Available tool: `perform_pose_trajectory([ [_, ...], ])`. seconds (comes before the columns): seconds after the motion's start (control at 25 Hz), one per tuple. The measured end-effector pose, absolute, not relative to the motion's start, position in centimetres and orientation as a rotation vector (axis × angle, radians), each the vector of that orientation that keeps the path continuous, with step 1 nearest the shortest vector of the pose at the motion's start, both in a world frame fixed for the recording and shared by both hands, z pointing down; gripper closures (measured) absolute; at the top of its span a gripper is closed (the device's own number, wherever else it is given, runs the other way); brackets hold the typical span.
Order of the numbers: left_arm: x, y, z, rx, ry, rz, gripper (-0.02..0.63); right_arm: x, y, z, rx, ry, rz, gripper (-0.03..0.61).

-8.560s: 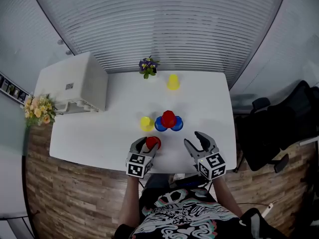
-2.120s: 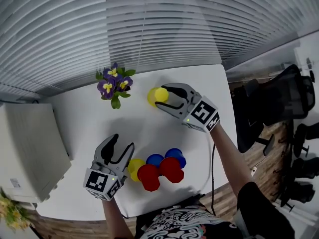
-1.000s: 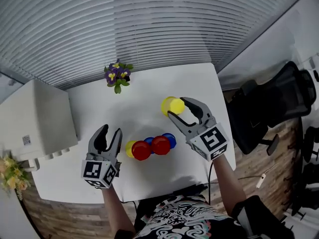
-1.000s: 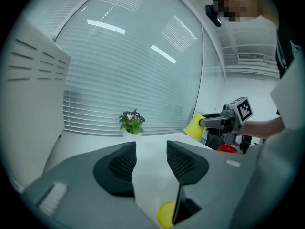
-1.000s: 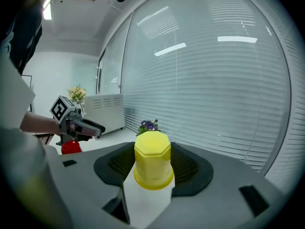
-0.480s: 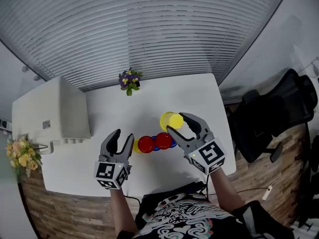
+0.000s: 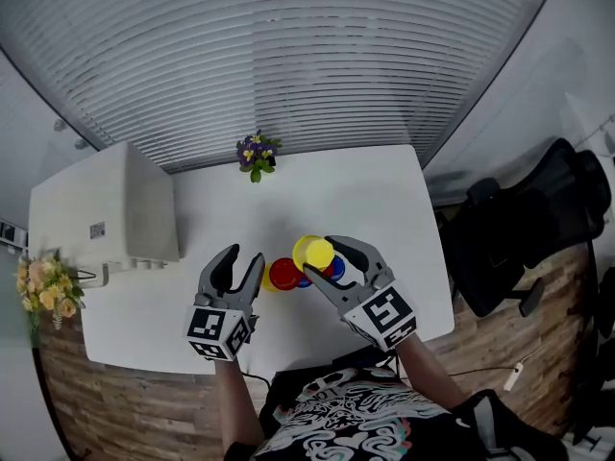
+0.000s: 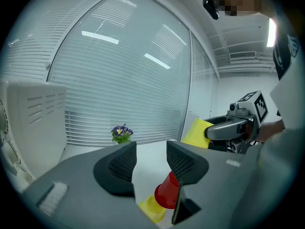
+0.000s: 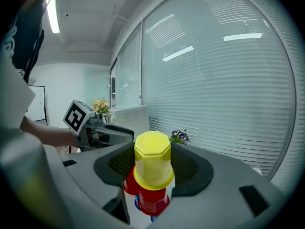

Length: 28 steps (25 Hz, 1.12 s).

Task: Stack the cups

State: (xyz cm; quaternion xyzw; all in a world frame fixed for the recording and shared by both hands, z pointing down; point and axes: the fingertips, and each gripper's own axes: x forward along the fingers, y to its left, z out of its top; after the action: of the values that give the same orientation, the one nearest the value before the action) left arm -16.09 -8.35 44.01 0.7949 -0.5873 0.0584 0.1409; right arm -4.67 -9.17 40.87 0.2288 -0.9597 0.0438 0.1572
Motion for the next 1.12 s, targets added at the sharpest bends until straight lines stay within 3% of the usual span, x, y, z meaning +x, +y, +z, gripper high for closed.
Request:
perform_pose_trajectory([
  [1.12, -16.0, -8.5, 45.5, 2.272, -1.650, 0.167, 0.419, -7.4, -7.2, 43.7, 0.541, -2.646, 0.136, 0.343],
])
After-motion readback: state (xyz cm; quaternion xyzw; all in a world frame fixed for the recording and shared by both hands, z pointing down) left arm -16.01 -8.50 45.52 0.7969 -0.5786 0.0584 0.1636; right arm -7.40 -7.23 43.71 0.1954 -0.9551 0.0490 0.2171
